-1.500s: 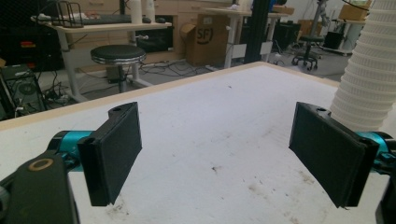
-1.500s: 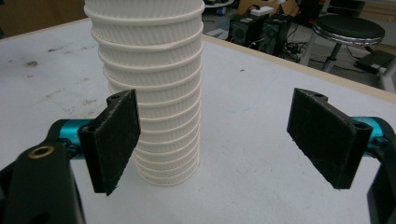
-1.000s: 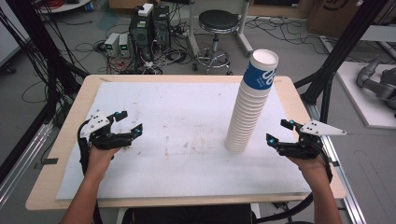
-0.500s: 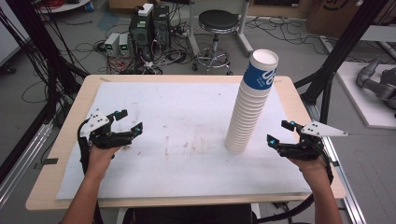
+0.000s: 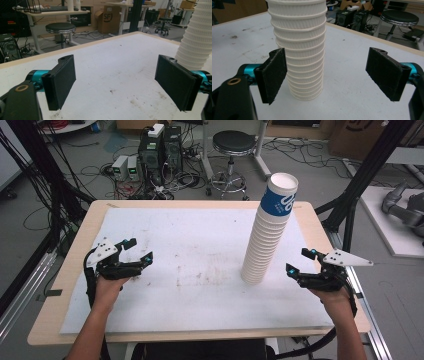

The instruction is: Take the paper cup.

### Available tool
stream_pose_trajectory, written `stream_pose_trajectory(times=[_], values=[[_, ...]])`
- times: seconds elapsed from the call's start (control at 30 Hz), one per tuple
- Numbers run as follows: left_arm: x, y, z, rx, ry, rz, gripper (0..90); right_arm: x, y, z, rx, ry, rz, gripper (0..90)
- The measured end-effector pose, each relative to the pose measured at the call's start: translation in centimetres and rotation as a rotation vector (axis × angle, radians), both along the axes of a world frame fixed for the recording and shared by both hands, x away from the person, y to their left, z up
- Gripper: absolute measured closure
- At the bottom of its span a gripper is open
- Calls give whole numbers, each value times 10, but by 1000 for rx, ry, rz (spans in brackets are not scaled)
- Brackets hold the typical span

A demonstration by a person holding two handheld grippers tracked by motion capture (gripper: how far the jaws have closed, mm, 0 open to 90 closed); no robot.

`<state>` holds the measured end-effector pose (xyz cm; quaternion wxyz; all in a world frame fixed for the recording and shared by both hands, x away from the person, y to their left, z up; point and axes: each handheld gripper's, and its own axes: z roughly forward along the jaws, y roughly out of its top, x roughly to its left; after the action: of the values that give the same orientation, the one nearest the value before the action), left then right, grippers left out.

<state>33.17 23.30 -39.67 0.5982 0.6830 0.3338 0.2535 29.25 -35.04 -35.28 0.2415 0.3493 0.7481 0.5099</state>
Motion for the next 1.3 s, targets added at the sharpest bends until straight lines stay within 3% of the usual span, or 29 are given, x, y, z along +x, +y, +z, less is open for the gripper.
stream_pose_trajectory(times=[0.73, 1.3], values=[[0, -4, 1, -4, -2, -7, 168, -2, 0, 4, -5, -19, 2, 177], [3, -5, 2, -4, 2, -11, 168, -3, 7, 15, 32, -45, 31, 176]])
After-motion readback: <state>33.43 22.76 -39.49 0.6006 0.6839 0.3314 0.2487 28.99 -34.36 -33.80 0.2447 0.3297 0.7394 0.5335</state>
